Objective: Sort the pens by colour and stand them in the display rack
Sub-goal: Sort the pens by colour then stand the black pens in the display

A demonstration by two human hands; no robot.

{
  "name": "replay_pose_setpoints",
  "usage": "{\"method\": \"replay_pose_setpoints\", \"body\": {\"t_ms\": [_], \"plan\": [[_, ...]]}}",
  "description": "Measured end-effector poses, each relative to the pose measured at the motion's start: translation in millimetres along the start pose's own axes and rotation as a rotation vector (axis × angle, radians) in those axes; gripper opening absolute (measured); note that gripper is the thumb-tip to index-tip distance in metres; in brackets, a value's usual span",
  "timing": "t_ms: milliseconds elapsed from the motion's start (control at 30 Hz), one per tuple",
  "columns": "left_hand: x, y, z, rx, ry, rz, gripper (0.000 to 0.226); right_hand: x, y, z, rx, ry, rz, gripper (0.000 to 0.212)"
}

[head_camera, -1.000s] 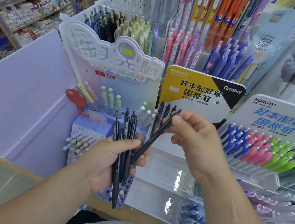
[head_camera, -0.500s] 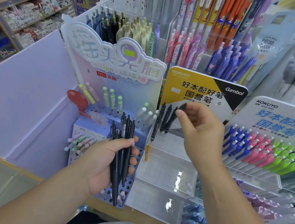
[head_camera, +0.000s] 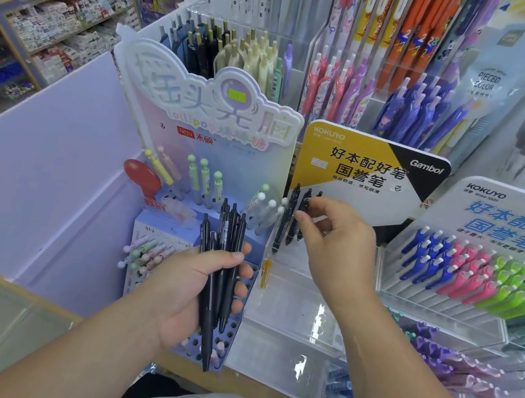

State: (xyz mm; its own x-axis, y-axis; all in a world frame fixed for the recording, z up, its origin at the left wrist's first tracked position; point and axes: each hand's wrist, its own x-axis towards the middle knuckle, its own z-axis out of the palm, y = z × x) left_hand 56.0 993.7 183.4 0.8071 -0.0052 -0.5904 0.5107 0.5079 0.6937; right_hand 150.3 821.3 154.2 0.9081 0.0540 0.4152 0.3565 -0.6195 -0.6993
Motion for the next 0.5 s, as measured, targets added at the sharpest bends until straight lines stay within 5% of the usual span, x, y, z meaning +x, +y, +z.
{"method": "replay_pose_setpoints", "body": {"t_ms": [167,367,500], "plan": [[-2,1,2,0.018,-0.035,0.016,0.037,-1,4,3,-0.031,-0.022,0.015,0.021],[-5,2,7,-0.011,-0.074,0.010,0.025,-6,-5,-5,0.027,-0.045,0.137,0.031],[-5,1,8,0.057,-0.093,0.057,0.028,-16,-17,-10,0.203,-0.083,0.220,0.009]]}}
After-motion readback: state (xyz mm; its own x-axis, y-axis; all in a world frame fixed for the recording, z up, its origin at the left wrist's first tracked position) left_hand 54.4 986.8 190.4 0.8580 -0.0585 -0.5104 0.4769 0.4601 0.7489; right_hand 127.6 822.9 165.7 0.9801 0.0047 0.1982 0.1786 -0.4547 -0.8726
